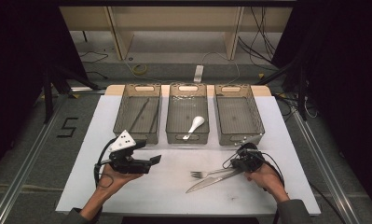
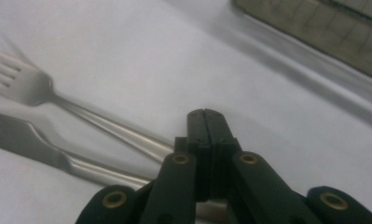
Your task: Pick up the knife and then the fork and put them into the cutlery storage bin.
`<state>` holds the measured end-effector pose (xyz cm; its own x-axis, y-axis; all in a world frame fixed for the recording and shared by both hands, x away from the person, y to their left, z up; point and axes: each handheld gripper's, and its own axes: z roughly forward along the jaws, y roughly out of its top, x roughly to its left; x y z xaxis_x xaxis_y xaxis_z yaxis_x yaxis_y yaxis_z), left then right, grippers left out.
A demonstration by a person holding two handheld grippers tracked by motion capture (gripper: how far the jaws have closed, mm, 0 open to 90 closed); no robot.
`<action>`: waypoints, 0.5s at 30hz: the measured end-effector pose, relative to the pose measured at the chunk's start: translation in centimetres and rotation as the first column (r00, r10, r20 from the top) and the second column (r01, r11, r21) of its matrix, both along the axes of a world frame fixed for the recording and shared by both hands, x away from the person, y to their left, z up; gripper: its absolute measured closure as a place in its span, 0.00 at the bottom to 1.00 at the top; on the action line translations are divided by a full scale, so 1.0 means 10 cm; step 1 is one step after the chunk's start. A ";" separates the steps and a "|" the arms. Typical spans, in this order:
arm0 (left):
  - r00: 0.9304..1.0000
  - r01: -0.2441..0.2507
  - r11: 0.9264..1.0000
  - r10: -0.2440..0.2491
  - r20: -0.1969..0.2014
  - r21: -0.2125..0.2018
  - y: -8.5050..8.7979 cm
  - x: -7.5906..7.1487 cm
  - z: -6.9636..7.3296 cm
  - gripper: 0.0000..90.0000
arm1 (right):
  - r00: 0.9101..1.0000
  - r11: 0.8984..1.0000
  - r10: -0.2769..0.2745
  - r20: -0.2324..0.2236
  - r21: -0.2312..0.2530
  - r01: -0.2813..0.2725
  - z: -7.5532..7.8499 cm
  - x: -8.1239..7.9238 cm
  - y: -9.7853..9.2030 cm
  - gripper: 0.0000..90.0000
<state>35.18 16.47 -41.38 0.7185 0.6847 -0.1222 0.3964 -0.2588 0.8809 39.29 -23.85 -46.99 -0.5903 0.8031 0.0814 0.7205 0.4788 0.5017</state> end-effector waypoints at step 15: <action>1.000 0.000 1.000 0.000 -0.001 -0.001 -0.01 0.00 0.00 0.20 | 0.999 1.000 0.021 -0.033 0.006 -0.021 0.02 -0.33 -0.06 1.00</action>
